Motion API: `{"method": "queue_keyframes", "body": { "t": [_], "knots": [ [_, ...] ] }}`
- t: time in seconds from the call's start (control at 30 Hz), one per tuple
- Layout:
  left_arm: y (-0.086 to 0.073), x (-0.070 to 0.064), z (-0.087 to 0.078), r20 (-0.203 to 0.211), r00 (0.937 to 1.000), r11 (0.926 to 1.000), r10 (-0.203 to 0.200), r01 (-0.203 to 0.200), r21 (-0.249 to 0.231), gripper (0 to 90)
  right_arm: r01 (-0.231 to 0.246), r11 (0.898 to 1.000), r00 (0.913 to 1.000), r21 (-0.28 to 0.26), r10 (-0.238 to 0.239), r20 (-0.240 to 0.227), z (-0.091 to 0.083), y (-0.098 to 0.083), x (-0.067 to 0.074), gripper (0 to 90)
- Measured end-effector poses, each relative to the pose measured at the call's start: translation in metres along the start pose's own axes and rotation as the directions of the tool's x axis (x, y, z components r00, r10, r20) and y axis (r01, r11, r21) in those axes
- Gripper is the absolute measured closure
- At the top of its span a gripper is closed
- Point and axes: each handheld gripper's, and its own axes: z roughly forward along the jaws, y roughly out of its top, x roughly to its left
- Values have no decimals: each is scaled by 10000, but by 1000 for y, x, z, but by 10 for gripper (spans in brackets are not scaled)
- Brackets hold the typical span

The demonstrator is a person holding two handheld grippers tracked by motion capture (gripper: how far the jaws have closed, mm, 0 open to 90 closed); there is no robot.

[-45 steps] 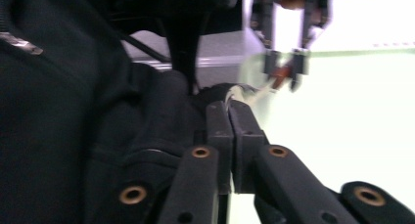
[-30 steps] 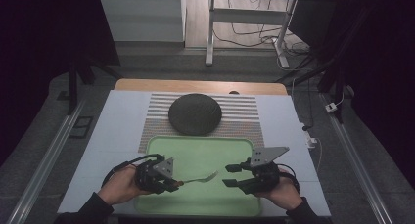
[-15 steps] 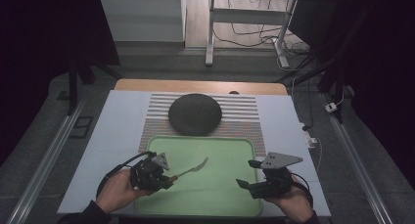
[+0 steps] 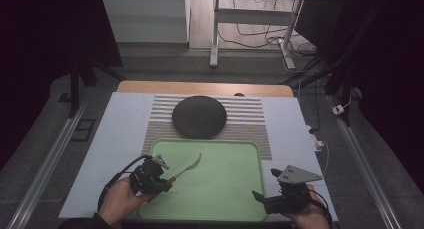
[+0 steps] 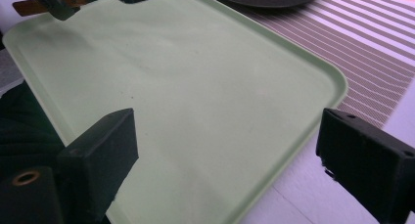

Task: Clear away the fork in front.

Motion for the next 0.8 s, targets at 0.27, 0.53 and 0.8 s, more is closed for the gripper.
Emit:
{"method": "queue_keyframes", "body": {
  "t": [0.27, 0.53, 0.8],
  "knots": [
    [-3, 11, 9, -147, 9931, 9930, -1163, 1166, 199, 798, -391, 9992, 9988, -32, 392, 296, -8, -10, -4, 82],
    [-1, 22, 16, -319, 9799, 9797, -1971, 1980, 305, 798, -387, 9992, 9983, 119, 381, 443, -10, -14, -3, 83],
    [3, 29, 21, -723, 9663, 9677, -2470, 2498, 331, 797, -507, 9986, 9971, 166, 496, 574, -14, -19, -5, 82]
  ]
}}
